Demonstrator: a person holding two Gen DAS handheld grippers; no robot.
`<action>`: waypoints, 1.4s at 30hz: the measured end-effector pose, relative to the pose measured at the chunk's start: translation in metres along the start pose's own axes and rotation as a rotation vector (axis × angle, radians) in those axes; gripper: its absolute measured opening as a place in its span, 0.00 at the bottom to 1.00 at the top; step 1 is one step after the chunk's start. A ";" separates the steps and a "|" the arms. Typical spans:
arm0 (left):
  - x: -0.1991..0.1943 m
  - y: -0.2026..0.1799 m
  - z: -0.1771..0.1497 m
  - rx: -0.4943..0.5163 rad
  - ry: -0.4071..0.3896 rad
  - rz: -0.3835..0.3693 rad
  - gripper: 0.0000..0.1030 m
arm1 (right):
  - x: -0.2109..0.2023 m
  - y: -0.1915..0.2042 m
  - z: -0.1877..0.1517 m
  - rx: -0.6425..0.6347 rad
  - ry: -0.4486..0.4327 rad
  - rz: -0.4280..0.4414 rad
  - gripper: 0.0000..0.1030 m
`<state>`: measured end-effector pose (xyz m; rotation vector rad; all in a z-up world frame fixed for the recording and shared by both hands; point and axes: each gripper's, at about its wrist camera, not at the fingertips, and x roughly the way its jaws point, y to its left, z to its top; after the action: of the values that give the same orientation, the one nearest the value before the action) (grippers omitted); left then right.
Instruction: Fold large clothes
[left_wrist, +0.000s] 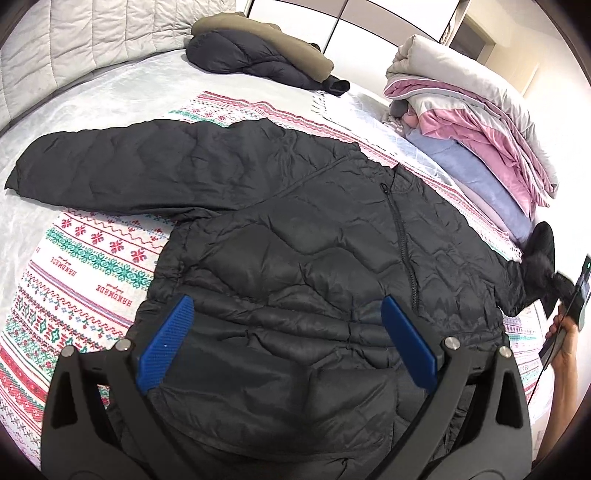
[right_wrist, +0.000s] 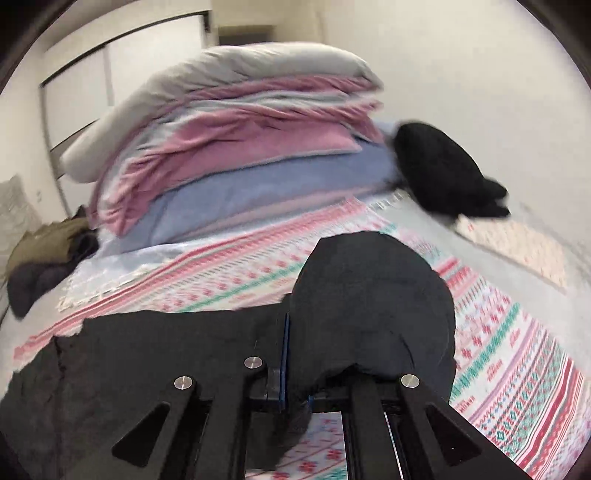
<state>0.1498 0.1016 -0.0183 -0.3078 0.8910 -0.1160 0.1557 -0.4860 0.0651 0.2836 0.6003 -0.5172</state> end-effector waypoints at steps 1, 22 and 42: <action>0.000 0.000 0.000 0.002 0.000 0.000 0.98 | -0.007 0.016 0.002 -0.035 -0.013 0.020 0.06; -0.001 -0.003 -0.001 0.023 0.011 -0.009 0.98 | -0.026 0.272 -0.146 -0.617 0.228 0.379 0.06; -0.006 -0.050 -0.005 0.146 -0.010 0.043 0.98 | -0.042 0.174 -0.132 -0.186 0.376 0.594 0.72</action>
<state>0.1435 0.0544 -0.0011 -0.1534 0.8741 -0.1391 0.1584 -0.2725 0.0047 0.3665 0.8799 0.1709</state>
